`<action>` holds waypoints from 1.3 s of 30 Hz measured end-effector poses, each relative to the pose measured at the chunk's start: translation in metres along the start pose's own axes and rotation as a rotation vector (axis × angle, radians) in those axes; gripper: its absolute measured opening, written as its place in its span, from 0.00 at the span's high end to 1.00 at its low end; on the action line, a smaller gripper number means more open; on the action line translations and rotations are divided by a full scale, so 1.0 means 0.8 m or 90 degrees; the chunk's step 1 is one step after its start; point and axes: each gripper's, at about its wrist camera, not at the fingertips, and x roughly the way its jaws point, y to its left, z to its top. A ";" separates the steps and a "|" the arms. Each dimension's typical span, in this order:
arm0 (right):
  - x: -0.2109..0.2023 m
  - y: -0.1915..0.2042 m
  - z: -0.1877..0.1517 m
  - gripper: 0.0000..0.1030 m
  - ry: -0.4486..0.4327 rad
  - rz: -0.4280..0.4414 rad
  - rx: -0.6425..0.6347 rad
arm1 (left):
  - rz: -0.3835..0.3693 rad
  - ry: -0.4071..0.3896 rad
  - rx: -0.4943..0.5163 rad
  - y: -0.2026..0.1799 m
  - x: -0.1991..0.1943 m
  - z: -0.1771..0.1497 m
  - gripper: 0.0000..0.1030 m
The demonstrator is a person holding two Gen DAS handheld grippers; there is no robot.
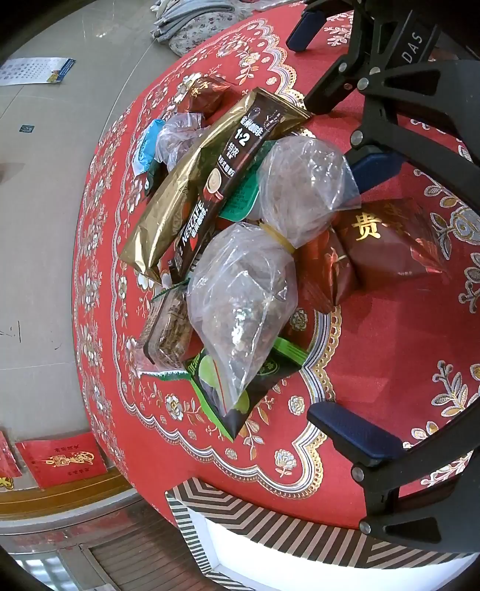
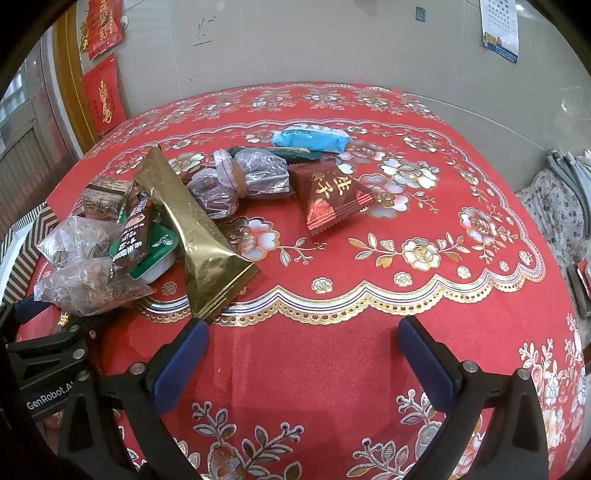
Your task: Organize snacks
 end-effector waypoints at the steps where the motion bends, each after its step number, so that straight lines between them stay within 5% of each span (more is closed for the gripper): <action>1: 0.000 0.000 0.000 0.01 0.000 -0.002 -0.001 | 0.001 0.001 0.002 0.000 0.000 0.000 0.00; 10: -0.043 0.011 -0.010 0.01 -0.039 0.001 0.009 | -0.003 -0.025 0.005 0.005 -0.035 -0.013 0.00; 20: -0.099 0.021 -0.008 0.01 -0.093 0.010 0.009 | -0.025 -0.120 0.000 0.032 -0.094 -0.012 0.00; 39: -0.125 0.043 -0.012 0.01 -0.120 0.014 -0.017 | -0.018 -0.165 0.000 0.045 -0.118 -0.018 0.00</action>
